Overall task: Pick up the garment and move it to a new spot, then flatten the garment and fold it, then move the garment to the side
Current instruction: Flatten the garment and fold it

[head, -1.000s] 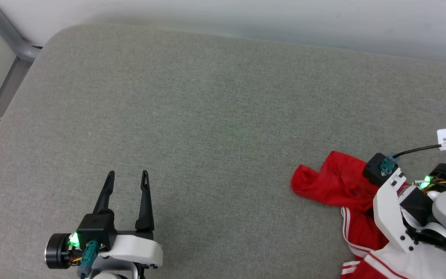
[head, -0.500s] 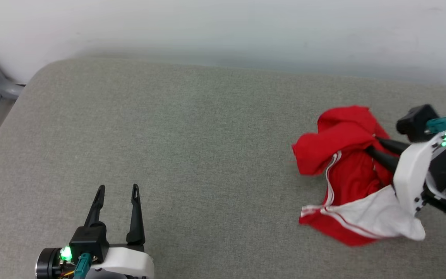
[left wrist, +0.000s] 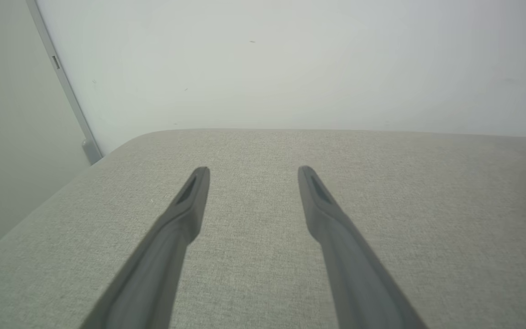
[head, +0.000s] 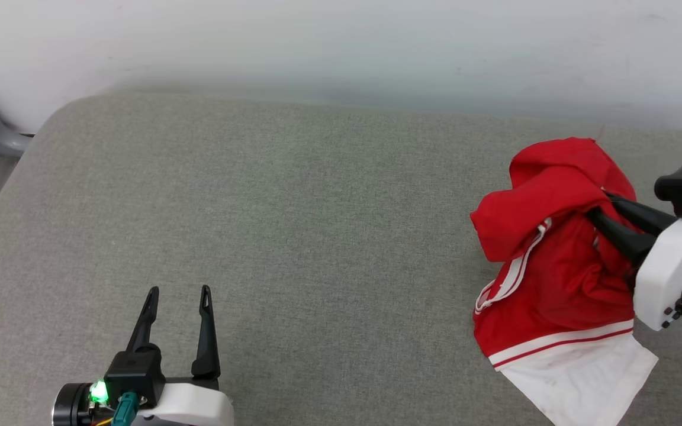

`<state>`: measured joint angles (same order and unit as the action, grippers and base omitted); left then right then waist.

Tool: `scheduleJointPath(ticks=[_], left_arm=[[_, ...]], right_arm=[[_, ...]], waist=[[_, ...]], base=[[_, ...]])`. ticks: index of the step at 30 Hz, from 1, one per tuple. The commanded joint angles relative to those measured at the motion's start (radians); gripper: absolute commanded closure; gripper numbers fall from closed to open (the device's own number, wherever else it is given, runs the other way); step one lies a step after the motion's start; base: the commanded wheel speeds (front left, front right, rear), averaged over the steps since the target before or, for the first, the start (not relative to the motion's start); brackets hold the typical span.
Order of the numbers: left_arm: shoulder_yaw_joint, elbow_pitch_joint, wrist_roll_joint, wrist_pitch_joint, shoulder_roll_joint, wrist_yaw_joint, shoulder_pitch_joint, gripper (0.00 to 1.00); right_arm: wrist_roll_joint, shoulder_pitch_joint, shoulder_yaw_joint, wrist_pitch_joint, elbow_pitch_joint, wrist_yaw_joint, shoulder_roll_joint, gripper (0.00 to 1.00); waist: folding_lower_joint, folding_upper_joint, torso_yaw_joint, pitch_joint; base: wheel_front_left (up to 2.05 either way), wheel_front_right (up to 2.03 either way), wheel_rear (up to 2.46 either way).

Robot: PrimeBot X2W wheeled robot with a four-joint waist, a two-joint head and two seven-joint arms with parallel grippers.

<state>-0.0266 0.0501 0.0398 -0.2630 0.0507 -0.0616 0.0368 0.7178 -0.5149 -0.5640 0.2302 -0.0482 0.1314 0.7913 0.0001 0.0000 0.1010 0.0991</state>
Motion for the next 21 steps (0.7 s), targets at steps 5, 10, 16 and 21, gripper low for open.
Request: scheduleJointPath(ticks=[5, 10, 16, 21], left_arm=[[-0.013, -0.008, 0.006, -0.003, -0.001, 0.005, -0.027, 0.00], [-0.029, -0.007, 0.016, -0.003, -0.001, 0.001, -0.055, 0.00], [-0.068, 0.003, 0.039, -0.003, -0.001, -0.009, -0.099, 0.00], [-0.094, 0.007, 0.053, -0.003, -0.001, -0.018, -0.119, 0.00]], right_arm=[[-0.059, -0.015, 0.022, 0.067, 0.045, -0.001, -0.069, 1.00], [-0.073, -0.098, -0.049, 0.112, 0.015, -0.001, -0.118, 1.00], [-0.060, -0.311, -0.292, 0.122, -0.130, -0.002, -0.211, 1.00], [-0.040, -0.432, -0.477, 0.112, -0.242, -0.001, -0.281, 1.00]], waist=[[-0.0001, 0.0000, 0.032, 0.034], [-0.0001, 0.0000, 0.070, 0.069], [-0.0001, 0.0000, 0.138, 0.134], [-0.0001, 0.0000, 0.172, 0.172]], base=[[0.00, 0.00, 0.00], [0.00, 0.00, 0.00], [0.00, 0.00, 0.00], [0.00, 0.00, 0.00]])
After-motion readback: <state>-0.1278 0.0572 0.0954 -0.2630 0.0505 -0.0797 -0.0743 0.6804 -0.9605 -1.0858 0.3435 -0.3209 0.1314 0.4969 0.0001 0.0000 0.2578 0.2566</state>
